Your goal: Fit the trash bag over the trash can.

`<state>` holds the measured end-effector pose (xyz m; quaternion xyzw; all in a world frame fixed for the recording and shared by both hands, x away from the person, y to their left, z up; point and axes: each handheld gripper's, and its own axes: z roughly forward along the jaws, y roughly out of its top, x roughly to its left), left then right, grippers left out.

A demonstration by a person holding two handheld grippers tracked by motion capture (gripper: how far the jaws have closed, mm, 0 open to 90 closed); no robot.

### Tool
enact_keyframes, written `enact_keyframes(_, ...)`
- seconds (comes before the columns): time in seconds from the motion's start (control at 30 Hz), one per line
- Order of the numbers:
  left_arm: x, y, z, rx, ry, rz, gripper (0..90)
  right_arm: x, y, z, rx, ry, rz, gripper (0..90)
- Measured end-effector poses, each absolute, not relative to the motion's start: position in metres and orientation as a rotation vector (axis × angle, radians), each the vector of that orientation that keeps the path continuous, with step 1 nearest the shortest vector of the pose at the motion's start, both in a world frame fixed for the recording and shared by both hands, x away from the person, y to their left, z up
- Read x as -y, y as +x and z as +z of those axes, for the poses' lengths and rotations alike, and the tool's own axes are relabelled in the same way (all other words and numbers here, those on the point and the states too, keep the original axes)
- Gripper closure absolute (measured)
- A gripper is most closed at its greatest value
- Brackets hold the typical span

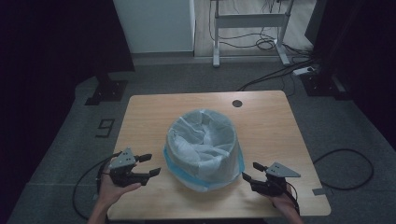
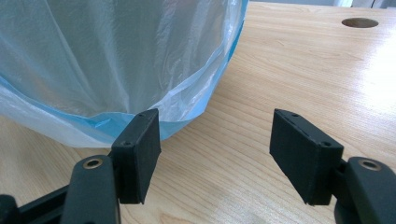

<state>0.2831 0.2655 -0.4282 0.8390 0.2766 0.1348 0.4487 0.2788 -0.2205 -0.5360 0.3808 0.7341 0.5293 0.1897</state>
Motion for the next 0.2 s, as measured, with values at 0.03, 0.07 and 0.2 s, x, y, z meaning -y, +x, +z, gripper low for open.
enact_keyframes(0.03, -0.2654, 0.2827, -0.4283, -0.683, 2.077, 0.331, 34.3, 0.2202, 0.2787, -0.5359, -2.063, 1.068, 1.492, 33.1)
enact_keyframes(0.07, -0.265, 0.2823, -0.4282, -0.682, 2.074, 0.33, 34.3, 0.2199, 0.2785, -0.5358, -2.063, 1.065, 1.493, 33.1)
enact_keyframes(0.2, -0.2635, 0.2818, -0.4288, -0.681, 2.069, 0.325, 34.1, 0.2198, 0.2798, -0.5366, -2.066, 1.067, 1.492, 32.9)
